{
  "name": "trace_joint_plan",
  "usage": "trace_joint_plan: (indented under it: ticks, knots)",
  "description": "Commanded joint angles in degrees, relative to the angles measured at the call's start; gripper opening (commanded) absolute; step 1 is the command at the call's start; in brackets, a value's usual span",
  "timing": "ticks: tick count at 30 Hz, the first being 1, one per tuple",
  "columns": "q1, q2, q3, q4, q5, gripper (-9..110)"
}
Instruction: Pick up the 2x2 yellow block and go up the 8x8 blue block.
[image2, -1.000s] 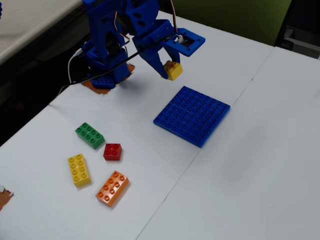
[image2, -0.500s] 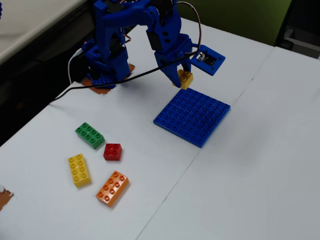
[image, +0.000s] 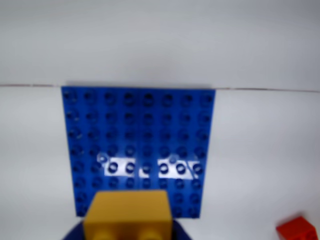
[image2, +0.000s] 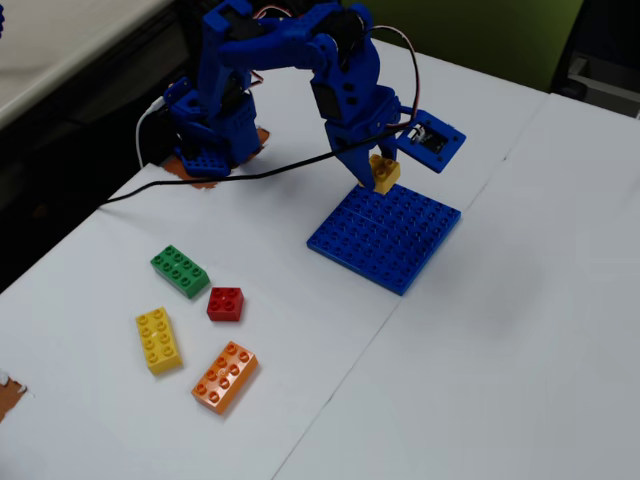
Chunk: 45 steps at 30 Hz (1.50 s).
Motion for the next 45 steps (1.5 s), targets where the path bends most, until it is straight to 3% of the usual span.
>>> trace_joint_plan:
  ticks: [1,45]
  knots:
    - [-0.4,0.1,-2.8,-1.6,0.1,0]
    - [-1.0,-2.1,-4.0,-0.9,1.2,0]
